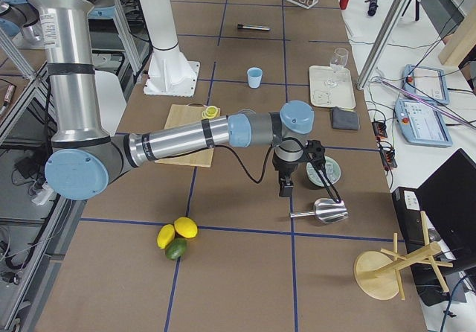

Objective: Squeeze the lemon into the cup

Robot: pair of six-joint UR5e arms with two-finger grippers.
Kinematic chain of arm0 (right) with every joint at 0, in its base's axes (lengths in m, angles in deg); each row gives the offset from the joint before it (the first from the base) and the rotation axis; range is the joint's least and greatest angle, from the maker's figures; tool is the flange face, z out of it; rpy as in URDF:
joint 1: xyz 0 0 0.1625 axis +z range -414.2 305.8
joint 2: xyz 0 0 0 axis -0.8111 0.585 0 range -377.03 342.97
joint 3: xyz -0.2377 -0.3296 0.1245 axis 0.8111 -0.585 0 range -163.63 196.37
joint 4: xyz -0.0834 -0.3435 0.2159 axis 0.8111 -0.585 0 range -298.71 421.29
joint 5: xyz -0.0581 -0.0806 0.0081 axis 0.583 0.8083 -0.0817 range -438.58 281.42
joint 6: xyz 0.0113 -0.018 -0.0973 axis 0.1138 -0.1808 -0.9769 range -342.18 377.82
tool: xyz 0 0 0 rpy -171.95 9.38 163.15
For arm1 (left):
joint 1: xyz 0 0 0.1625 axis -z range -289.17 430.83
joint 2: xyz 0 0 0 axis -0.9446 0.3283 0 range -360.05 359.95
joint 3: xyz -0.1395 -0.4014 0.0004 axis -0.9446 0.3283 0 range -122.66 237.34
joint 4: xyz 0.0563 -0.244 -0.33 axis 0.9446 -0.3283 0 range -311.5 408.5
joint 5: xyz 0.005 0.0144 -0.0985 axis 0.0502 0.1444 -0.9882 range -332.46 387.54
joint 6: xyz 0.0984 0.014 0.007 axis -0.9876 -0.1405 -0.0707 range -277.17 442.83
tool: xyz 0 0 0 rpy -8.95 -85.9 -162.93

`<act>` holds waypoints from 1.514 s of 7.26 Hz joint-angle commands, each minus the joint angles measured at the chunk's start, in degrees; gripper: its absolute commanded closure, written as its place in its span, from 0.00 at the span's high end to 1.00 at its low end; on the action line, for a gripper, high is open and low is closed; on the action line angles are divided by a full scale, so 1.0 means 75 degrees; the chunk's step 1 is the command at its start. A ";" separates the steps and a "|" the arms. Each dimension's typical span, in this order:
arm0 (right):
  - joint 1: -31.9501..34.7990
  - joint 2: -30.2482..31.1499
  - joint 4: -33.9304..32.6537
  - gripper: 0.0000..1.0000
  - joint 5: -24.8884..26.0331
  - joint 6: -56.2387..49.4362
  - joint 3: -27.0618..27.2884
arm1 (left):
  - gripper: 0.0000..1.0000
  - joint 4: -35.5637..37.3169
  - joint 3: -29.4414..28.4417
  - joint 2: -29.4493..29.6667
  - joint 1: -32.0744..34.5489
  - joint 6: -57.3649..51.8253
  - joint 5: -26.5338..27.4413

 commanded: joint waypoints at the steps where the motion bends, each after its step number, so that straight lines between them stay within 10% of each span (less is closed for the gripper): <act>1: 0.0024 0.0044 0.0000 1.00 -0.0002 -0.0019 -0.0011 | 1.00 -0.0016 0.0010 -0.0302 0.0062 -0.0104 0.0037; 7: 0.0259 0.0418 0.0000 1.00 -0.0341 -0.0136 -0.0081 | 1.00 -0.1387 -0.0060 -0.1182 0.0085 -0.0668 -0.0010; 11: 0.0703 0.0524 0.1791 1.00 -0.0727 -0.0171 -0.1381 | 1.00 -0.1399 -0.0001 -0.1182 0.0085 -0.0656 -0.0010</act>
